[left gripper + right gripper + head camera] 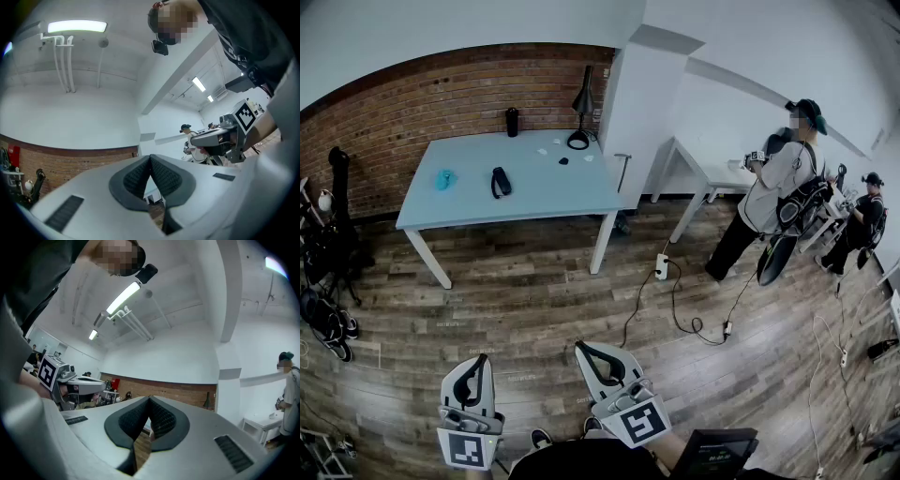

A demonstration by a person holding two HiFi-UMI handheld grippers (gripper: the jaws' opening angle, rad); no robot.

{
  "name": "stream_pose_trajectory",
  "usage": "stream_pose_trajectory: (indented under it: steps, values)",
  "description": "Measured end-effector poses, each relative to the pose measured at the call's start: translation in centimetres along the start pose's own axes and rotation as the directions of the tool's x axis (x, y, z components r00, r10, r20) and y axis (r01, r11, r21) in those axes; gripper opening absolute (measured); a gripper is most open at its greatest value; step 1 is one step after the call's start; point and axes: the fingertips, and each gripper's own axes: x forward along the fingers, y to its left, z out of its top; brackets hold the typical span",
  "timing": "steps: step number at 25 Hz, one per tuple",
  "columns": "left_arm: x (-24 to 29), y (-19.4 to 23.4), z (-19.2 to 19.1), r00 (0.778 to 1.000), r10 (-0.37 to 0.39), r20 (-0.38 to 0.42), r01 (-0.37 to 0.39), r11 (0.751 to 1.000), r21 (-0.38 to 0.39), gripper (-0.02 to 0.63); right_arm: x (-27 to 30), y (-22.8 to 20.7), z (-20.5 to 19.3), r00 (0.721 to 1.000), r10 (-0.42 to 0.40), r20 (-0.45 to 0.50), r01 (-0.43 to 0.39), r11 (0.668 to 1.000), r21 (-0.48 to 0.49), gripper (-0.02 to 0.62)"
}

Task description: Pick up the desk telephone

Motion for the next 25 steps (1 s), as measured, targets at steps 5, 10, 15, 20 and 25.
stream_pose_trajectory:
  steps: [5, 10, 15, 20, 25]
  values:
    - [-0.3, 0.1, -0.4, 1.0, 0.01, -0.006, -0.01, 1.0, 0.003, 0.015, 0.5, 1.1, -0.3, 0.997, 0.071, 0.011, -0.071, 0.996, 0.057, 0.014]
    - [-1.0, 0.7, -0.7, 1.0, 0.012, -0.009, -0.012, 1.0, -0.005, 0.015, 1.0, 2.1, -0.6, 0.998, 0.054, -0.013, -0.054, 0.998, 0.015, 0.015]
    - [-2.1, 1.0, -0.8, 1.0, 0.001, -0.007, -0.001, 1.0, -0.014, 0.015, 1.1, 3.4, -0.9, 0.998, 0.051, -0.045, -0.05, 0.999, 0.022, 0.015]
    - [-4.4, 2.1, -1.0, 1.0, -0.015, -0.009, 0.015, 1.0, -0.019, 0.015, 2.3, 6.1, -1.2, 0.996, 0.055, -0.073, -0.054, 0.998, 0.019, 0.015]
    - [-6.2, 3.4, -1.6, 0.999, -0.027, -0.026, 0.026, 0.999, -0.043, 0.015, 4.1, 8.5, -1.4, 0.994, 0.065, -0.088, -0.064, 0.998, 0.01, 0.015]
